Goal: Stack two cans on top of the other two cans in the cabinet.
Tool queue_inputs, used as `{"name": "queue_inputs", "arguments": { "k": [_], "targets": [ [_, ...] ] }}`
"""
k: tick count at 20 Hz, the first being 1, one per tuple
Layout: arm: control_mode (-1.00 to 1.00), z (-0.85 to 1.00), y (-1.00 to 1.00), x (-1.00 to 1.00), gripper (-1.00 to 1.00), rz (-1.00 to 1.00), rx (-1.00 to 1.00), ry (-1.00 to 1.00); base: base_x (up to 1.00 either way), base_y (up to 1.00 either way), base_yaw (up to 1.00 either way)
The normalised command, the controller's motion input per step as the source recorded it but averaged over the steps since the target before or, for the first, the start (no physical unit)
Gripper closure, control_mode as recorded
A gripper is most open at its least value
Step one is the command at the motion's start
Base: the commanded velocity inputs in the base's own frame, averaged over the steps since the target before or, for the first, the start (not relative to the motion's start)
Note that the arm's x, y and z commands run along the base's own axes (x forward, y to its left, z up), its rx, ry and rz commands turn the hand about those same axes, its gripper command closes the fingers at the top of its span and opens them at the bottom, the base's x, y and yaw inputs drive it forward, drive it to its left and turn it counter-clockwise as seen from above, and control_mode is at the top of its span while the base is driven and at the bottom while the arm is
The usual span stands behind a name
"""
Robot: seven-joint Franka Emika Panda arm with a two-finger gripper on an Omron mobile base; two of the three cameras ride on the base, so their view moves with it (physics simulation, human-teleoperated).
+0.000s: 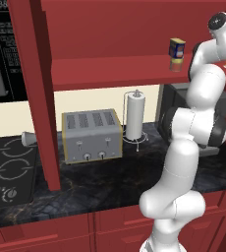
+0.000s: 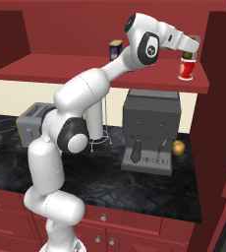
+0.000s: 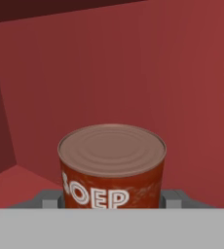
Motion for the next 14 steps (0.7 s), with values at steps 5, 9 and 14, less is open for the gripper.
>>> {"name": "queue_inputs", "arguments": {
  "k": [5,9,14],
  "targets": [
    [-1.00,0.00,0.00,0.00,1.00,0.00,0.00,0.01,0.00,0.00,0.00],
    [-1.00,0.00,0.02,0.00,1.00,0.00,0.00,0.01,0.00,0.00,0.00],
    [-1.00,0.00,0.06,0.00,1.00,0.00,0.00,0.02,0.00,0.00,0.00]
  ]
}}
